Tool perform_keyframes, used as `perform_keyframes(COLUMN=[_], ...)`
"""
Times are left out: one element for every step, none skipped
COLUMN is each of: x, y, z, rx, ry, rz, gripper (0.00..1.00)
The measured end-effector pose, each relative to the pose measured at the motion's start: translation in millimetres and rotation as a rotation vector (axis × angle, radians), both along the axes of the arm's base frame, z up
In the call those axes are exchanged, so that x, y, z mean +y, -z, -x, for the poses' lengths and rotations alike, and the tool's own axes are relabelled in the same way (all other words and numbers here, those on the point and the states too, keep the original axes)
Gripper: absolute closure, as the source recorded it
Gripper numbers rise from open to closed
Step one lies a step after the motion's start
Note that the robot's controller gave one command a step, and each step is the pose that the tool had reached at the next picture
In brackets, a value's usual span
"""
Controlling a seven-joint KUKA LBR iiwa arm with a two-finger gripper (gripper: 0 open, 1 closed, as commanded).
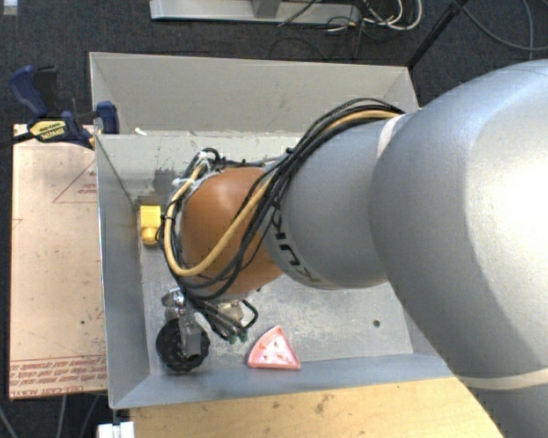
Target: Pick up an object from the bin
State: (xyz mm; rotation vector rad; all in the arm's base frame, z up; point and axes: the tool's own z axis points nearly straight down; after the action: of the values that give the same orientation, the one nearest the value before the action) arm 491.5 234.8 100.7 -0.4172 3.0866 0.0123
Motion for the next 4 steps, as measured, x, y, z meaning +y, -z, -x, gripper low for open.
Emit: perform_keyframes(x=[-1,-1,0,0], y=[-5,-23,-36,-41], z=[3.9,5.9,3.1,3.7], rx=[0.017,0.029,0.021,0.022], ry=[-0.002,-0.001,-0.001,-0.001], rz=[0.007,0.012,0.008,0.009], gripper=[1.0,1.0,1.0,1.0])
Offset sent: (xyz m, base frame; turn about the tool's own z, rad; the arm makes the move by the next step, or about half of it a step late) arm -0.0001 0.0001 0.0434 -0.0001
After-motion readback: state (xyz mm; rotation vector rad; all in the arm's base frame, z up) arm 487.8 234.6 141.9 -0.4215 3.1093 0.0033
